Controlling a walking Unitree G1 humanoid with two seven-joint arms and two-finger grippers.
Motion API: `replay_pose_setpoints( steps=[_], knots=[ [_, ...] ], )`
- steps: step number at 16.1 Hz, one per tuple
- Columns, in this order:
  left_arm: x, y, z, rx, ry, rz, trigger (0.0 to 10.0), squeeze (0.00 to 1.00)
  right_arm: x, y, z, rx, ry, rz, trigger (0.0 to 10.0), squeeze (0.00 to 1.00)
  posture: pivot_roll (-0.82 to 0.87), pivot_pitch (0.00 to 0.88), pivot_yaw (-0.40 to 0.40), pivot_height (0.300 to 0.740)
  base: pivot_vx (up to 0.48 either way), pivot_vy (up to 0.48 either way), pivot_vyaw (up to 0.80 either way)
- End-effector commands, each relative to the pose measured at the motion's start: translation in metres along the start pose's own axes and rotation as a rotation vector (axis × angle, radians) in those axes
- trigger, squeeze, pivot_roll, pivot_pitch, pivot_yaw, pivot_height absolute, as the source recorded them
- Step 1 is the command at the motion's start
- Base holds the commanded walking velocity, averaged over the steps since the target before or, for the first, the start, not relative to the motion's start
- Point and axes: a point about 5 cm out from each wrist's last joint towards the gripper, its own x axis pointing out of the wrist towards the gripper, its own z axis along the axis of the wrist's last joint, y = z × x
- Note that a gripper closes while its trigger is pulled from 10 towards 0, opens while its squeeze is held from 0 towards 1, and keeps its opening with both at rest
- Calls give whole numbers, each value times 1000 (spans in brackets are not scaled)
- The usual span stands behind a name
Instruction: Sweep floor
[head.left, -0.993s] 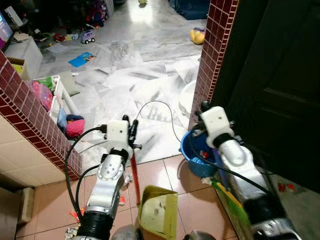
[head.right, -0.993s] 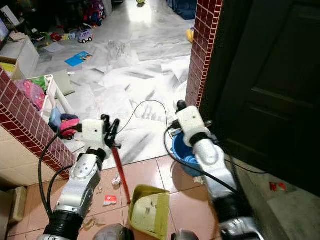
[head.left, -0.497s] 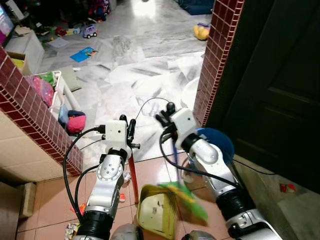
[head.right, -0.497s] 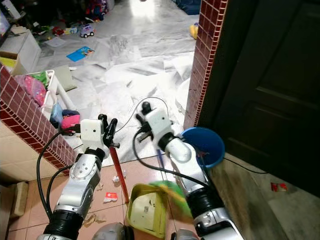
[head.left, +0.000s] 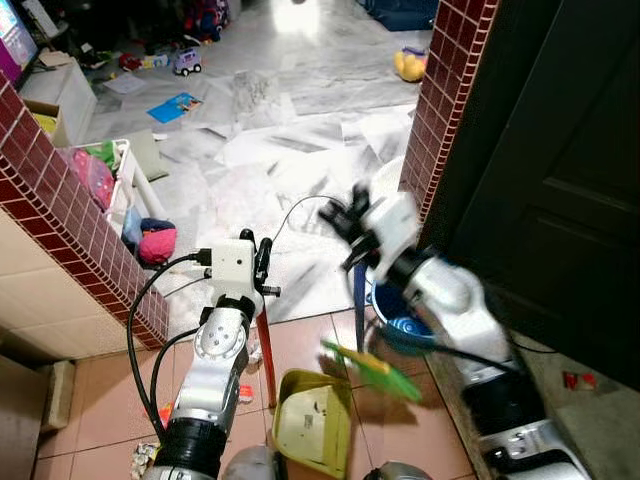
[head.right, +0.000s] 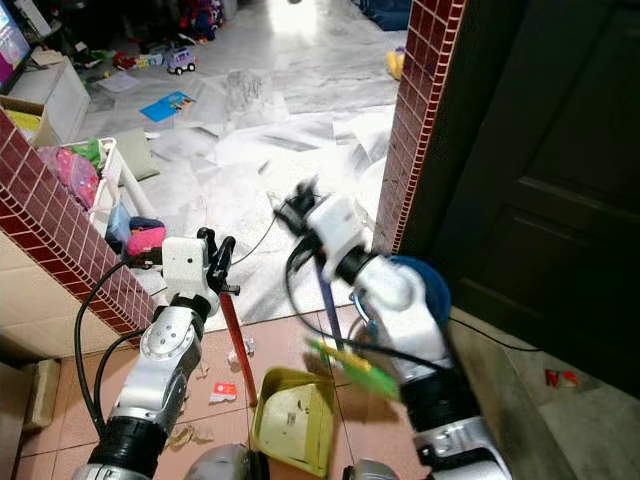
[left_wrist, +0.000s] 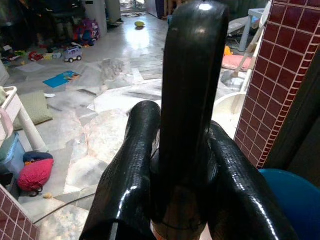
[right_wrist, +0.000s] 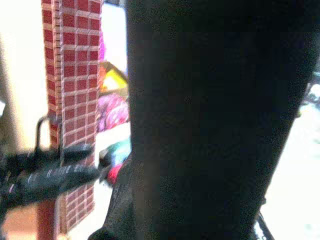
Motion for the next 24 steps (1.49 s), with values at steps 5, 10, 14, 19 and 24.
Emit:
replay_pose_setpoints(
  steps=[5, 10, 14, 19, 24],
  knots=[
    [4, 7, 9, 28, -34, 9, 10000, 0, 13, -11, 47, -51, -162, -29, 10000, 0, -39, 0, 50, 740, 0, 0, 0],
    [2, 18, 5, 61, -31, 100, 10000, 0, 12, -9, 38, -150, -144, -73, 10000, 0, -32, 0, 44, 740, 0, 0, 0],
    [5, 32, -6, 38, -14, 293, 10000, 0, 0, 4, -3, -192, -47, -84, 10000, 0, -29, 0, 40, 740, 0, 0, 0],
    [14, 32, -13, 0, -25, 446, 10000, 0, -6, 16, -47, -75, 72, -111, 10000, 0, -41, 0, 36, 740, 0, 0, 0],
    [21, 15, -12, 14, -37, 391, 10000, 0, 0, 15, -40, 5, 44, -109, 10000, 0, -62, 0, 31, 740, 0, 0, 0]
  ],
)
